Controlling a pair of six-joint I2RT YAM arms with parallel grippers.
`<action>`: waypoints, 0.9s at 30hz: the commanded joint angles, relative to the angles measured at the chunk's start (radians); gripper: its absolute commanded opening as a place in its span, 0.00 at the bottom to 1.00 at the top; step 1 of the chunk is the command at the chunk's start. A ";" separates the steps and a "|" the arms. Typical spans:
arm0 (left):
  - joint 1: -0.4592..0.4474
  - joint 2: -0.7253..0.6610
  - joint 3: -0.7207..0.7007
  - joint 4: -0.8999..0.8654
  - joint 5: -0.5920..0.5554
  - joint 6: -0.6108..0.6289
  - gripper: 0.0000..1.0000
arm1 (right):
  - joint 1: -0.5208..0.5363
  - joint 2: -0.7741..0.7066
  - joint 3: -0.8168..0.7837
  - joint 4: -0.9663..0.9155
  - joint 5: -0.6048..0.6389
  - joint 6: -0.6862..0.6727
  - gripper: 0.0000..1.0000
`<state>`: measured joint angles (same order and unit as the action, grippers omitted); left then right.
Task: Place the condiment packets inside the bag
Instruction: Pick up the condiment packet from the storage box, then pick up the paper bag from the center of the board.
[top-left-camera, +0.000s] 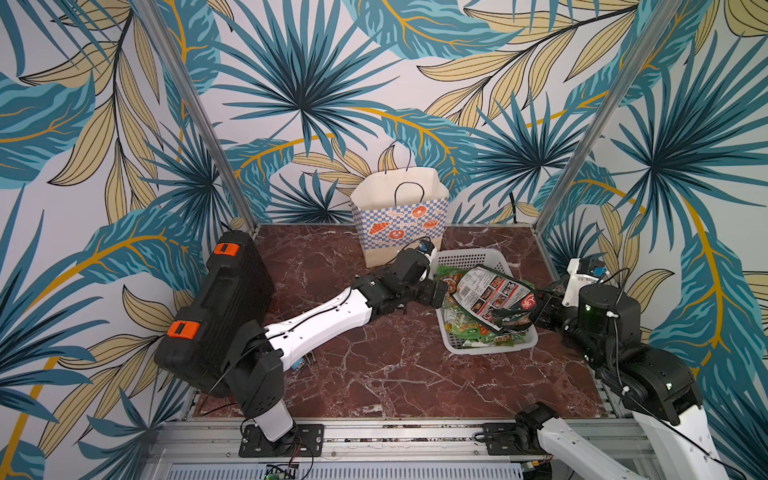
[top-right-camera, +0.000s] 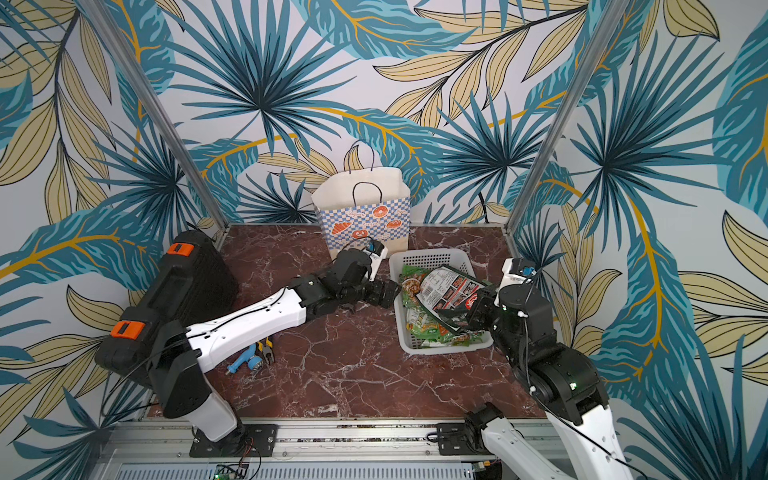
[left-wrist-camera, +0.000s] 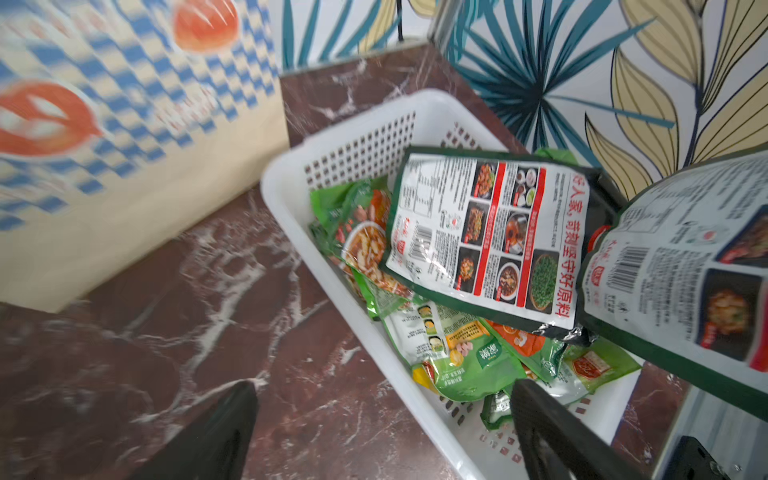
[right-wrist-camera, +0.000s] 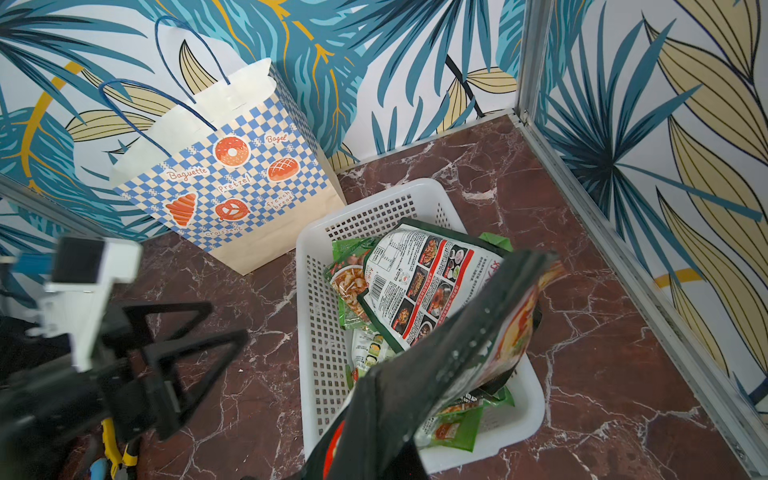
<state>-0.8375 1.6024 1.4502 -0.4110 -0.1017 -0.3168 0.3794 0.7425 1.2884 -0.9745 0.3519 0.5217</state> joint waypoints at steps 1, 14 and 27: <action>0.074 -0.071 0.070 -0.091 -0.112 0.095 1.00 | -0.002 -0.011 0.001 0.067 -0.006 -0.023 0.00; 0.408 0.106 0.447 -0.212 -0.129 0.063 1.00 | -0.002 -0.012 -0.022 0.082 -0.063 -0.014 0.00; 0.537 0.471 0.812 -0.370 0.031 -0.084 0.80 | -0.001 -0.024 -0.020 0.071 -0.085 -0.014 0.00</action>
<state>-0.3050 2.0411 2.1731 -0.7139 -0.1513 -0.3626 0.3794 0.7376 1.2659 -0.9634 0.2626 0.5194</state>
